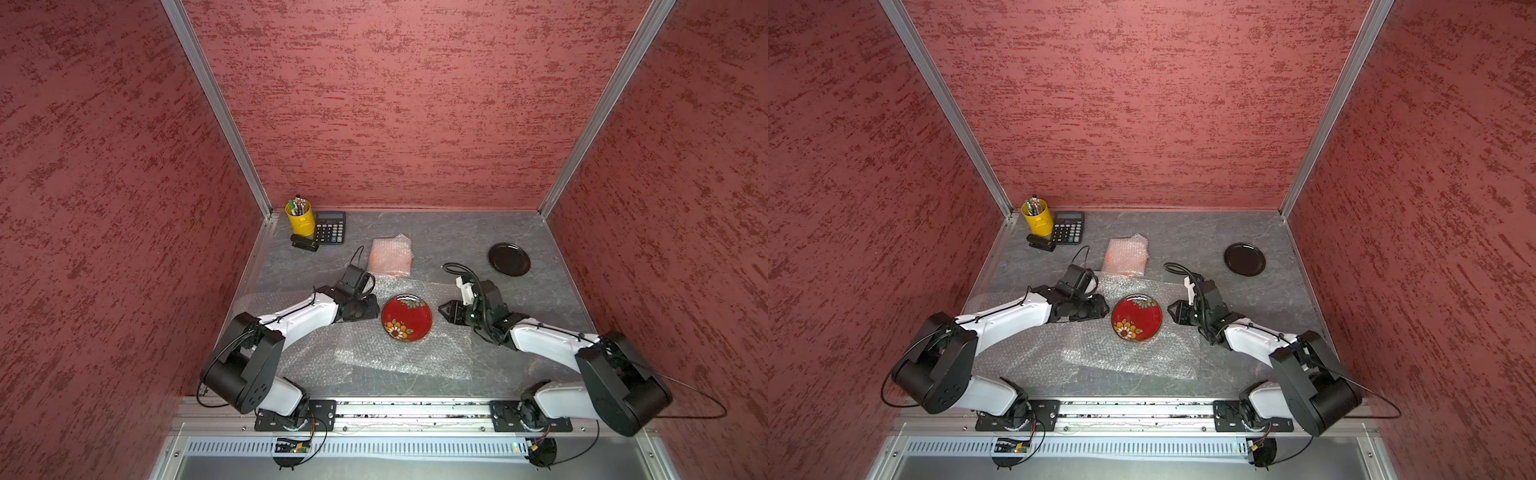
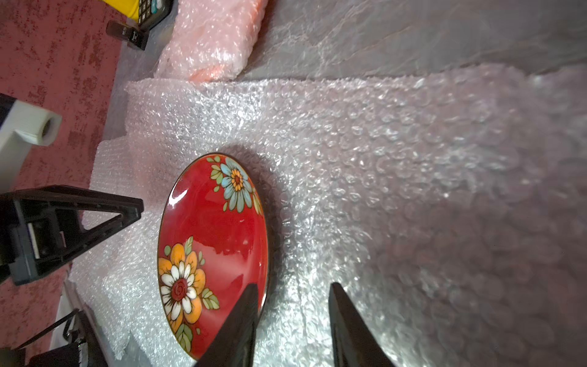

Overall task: Unpack dinner plates from bubble wrap
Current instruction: Pick up the plate from the bubble wrap.

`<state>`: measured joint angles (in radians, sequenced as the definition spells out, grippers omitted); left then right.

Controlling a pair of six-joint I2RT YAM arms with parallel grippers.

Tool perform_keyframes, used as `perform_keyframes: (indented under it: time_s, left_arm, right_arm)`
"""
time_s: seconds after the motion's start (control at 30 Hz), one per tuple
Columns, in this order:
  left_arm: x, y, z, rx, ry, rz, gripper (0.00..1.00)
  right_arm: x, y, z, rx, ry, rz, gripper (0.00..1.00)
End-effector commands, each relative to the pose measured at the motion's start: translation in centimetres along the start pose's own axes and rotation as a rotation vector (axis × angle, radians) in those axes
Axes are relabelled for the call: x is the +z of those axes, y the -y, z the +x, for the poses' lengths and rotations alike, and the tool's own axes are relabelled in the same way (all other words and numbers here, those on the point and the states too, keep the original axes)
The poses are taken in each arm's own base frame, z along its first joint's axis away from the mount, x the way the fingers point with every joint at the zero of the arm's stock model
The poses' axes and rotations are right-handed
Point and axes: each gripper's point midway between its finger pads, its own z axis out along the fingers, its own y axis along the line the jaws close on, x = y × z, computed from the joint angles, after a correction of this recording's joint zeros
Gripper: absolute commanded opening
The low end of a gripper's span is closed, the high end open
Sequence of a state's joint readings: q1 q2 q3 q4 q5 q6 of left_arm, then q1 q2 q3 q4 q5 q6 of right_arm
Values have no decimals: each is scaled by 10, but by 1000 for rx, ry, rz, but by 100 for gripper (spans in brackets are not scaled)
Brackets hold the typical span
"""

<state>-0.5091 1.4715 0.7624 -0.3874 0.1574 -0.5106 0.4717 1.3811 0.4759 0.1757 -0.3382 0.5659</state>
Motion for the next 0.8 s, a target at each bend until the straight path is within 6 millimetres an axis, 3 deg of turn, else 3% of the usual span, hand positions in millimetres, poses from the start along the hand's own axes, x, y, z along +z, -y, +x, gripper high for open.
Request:
perform_keyframes:
  time_s: [0.0,0.4,0.77]
  left_arm:
    - [5,0,7,-6,-21,17,45]
    - [26,-9,25,-16,-103,0,42]
    - [24,-23,28,-11,-110,-93,41]
  right_arm:
    - [4,-25,-15,-49,11,-115,38]
    - [25,-15,-2,-26,-56,-119,37]
    - [32,-16,2,-17,-80,-140,31]
